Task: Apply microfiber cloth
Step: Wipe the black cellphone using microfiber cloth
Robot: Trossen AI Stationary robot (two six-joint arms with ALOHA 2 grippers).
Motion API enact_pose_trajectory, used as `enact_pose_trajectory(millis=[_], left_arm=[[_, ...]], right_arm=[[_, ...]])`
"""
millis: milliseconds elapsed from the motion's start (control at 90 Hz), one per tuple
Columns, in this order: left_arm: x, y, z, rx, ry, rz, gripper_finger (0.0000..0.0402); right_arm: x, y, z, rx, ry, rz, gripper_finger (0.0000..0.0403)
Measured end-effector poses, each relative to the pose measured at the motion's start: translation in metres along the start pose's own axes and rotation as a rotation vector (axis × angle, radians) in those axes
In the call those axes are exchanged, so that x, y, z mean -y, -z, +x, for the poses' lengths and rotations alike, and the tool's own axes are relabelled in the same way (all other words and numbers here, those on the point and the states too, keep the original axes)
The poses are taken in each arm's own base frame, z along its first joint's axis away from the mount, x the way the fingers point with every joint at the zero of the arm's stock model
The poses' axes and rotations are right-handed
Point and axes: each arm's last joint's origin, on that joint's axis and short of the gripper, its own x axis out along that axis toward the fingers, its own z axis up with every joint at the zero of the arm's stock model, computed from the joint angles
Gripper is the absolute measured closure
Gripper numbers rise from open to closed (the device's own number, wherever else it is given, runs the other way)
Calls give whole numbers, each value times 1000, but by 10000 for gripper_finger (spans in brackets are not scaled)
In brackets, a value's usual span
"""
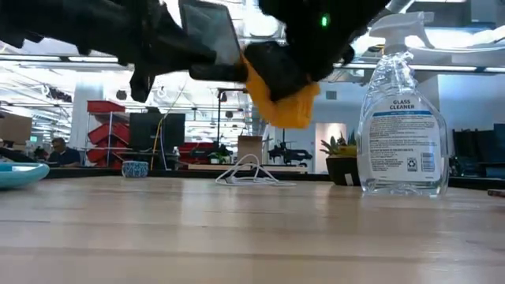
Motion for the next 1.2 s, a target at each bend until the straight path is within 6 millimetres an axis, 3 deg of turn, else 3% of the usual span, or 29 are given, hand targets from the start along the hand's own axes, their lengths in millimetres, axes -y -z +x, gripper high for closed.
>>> enact_pose_trajectory(millis=[178, 344, 456, 578, 778, 922, 1200], left_arm=[[-2, 1, 0, 8, -41, 13, 389], [-4, 0, 1, 34, -83, 17, 389], [-5, -1, 1, 42, -88, 17, 389], [-5, -1, 1, 43, -92, 17, 389], [-4, 0, 0, 39, -88, 21, 389], [-4, 1, -1, 36, -91, 27, 389], [-4, 3, -1, 13, -86, 38, 389]], right_arm=[[1, 10, -14, -35, -16, -91, 383], [-12, 13, -28, -124, -238, -214, 383], [-26, 3, -32, -81, -426, -223, 383], [-36, -16, -35, 79, -503, -190, 383], [-31, -30, -21, 153, -382, -113, 383], [-23, -22, -14, 107, -226, -80, 383], [-9, -1, -12, -3, -101, -119, 383]])
